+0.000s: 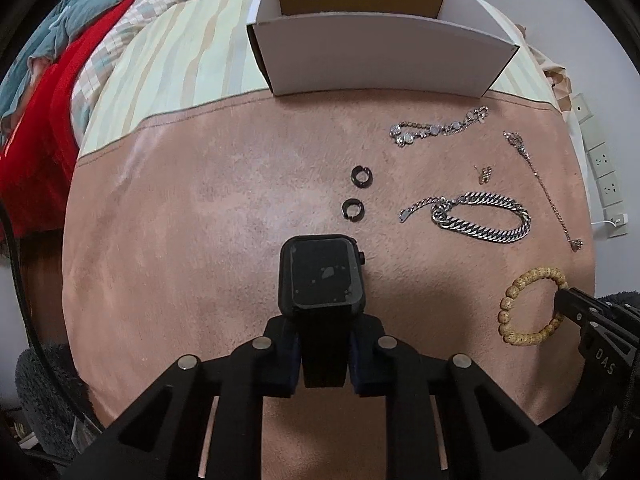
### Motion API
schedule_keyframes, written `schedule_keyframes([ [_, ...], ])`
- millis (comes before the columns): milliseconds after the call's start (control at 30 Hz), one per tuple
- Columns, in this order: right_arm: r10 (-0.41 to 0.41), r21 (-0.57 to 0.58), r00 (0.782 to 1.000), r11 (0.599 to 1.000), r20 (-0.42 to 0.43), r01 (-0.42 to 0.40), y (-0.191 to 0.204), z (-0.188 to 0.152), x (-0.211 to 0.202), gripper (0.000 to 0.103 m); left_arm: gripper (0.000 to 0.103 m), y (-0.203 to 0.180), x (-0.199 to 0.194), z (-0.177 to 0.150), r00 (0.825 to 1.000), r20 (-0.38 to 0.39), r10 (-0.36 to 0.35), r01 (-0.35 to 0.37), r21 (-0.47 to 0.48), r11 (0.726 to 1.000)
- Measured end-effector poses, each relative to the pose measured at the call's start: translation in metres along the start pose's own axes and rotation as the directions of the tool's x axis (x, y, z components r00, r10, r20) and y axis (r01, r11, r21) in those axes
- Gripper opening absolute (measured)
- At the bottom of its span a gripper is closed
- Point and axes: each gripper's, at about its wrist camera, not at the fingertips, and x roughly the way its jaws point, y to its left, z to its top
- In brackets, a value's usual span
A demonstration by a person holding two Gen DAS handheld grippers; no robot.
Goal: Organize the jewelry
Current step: 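Grasp the black smartwatch with the left tool while the right tool grasps the wooden bead bracelet, then carry watch and bead bracelet into the white box and open both tools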
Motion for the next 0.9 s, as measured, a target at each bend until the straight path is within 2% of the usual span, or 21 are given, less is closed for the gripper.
schedule_keyframes([
  [200,0.069,0.027,0.997,0.997,0.028,-0.069,0.0,-0.004,-0.009,0.009,0.015,0.005,-0.021,0.004,0.999,0.039,-0.006,0.005,0.005,1.0],
  [433,0.161,0.02,0.978,0.986,0.134,-0.165,0.007,0.003,-0.054,0.009,0.015,0.016,-0.049,0.016,0.994,0.098,-0.041,0.041,0.0,0.999],
  [667,0.236,-0.041,0.943,0.972,0.235,-0.232,0.026,0.026,-0.114,0.009,0.015,0.017,-0.083,0.032,0.983,0.165,-0.079,0.081,-0.003,0.997],
  [900,0.311,-0.121,0.891,0.95,0.331,-0.287,0.038,0.074,-0.178,0.009,0.015,0.026,-0.109,0.066,0.97,0.223,-0.095,0.098,-0.001,0.995],
])
